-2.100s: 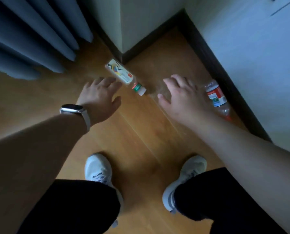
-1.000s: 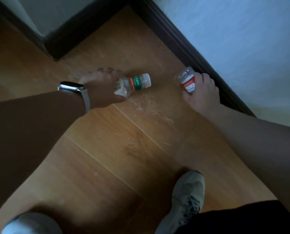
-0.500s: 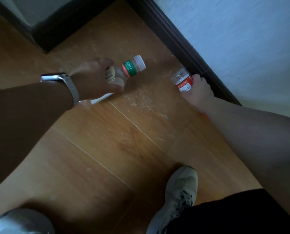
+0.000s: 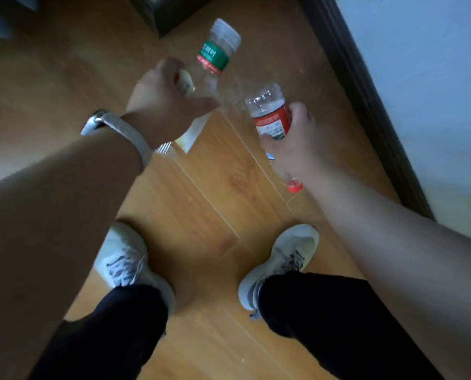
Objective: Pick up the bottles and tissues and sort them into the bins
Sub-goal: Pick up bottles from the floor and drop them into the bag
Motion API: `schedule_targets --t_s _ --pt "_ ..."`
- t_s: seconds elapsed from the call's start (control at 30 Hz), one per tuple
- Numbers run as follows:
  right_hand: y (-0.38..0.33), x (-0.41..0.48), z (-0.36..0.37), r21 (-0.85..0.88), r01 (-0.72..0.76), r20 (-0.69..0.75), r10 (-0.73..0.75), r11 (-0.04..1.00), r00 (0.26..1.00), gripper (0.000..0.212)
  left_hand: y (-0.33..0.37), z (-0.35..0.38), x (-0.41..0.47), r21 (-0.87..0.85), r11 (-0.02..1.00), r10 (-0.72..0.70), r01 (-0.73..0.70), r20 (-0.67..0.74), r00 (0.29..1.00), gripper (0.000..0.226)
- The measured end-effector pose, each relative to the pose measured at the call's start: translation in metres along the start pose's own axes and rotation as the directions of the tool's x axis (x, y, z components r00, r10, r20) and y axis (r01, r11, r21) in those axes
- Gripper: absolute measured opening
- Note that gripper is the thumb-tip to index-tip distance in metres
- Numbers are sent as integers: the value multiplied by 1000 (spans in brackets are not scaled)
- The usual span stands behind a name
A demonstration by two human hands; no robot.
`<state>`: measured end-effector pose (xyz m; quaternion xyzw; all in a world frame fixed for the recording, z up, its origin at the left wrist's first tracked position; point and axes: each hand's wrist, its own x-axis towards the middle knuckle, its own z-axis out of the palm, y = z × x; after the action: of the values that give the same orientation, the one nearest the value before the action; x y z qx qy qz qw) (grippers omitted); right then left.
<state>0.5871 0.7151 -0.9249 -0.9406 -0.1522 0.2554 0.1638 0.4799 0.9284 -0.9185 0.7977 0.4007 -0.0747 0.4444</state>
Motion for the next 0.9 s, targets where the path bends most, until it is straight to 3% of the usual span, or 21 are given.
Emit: schedule_targets --t_s 0.2,0.53,0.7,0.9 --pt "-71 -67 -41 134 -53 98 40 990 994 55 8 -84 -91 -100 983 -161 156 -54 985 55" --pt "-239 -155 -191 160 94 170 -121 983 978 61 92 -245 -211 -279 936 -245 214 -83 966 53" --pt "-311 -200 -265 111 159 130 -173 981 976 63 135 -333 -255 -308 930 -233 199 -77 969 51" --pt "-383 -259 -343 90 219 43 -224 972 974 57 184 -430 -313 -460 871 -259 171 -135 956 43"
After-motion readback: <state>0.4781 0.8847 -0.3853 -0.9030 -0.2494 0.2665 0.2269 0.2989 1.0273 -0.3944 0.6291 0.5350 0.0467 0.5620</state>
